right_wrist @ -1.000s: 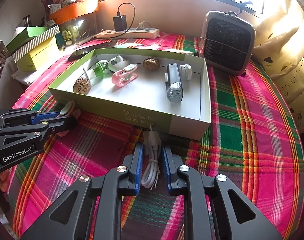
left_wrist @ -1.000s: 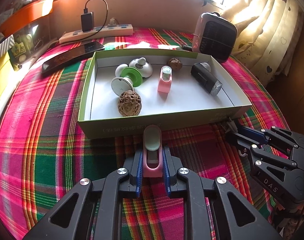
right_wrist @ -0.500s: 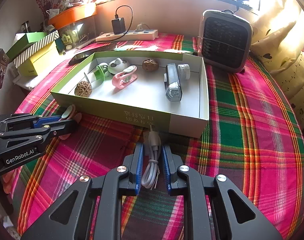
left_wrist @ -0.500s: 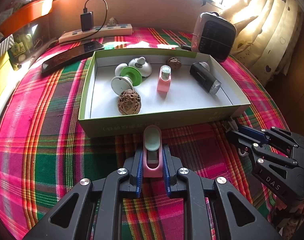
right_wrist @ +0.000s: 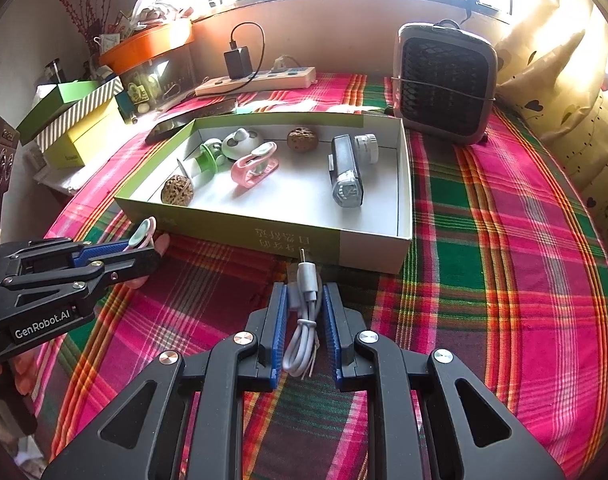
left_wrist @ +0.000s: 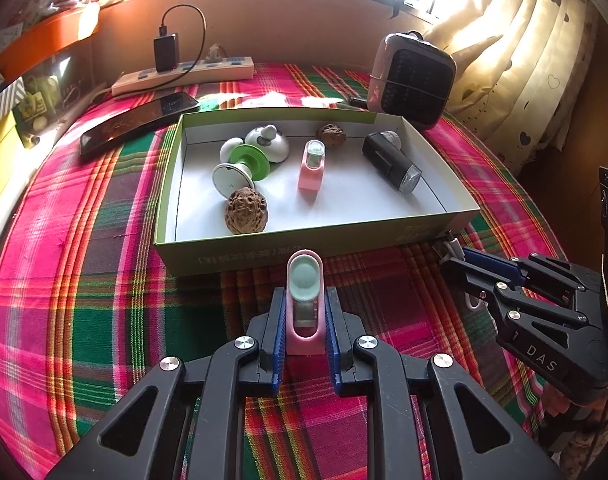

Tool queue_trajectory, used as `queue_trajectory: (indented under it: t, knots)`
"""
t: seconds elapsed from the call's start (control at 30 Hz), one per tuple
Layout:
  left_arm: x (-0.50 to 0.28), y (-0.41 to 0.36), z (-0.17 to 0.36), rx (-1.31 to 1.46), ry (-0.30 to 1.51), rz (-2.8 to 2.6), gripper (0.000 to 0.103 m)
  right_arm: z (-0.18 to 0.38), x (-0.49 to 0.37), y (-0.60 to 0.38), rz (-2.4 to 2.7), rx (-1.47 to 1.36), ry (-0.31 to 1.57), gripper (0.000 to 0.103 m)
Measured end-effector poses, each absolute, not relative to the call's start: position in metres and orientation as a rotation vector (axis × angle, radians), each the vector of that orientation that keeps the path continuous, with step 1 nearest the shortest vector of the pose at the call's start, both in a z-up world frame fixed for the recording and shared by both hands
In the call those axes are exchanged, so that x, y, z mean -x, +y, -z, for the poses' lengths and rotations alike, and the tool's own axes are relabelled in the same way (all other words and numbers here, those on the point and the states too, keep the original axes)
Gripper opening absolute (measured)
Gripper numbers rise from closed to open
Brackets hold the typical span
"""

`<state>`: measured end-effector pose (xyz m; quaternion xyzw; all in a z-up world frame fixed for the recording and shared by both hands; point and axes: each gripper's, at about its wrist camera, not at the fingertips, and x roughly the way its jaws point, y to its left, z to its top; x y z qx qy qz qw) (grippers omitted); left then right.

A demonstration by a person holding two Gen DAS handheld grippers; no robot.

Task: Organize objects
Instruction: 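Lift the pink clip and white cable with both grippers, then carry the pink clip and white cable over the box lid with both grippers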

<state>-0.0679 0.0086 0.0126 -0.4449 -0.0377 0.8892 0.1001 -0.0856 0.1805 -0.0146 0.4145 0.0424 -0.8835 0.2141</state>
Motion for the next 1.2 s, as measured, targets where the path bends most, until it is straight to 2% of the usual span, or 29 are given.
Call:
queue_trajectory:
  t: [0.6,1.2]
  knots:
    - [0.076,0.013,-0.035,1.257,-0.131,-2.596,0.016,-0.015,0.097,0.182,2.429,-1.103,-0.014,0.019]
    - [0.118,0.014,-0.043,1.234,-0.13,-2.613,0.016,-0.02,0.162,0.166,2.393,-1.146,-0.127,0.019]
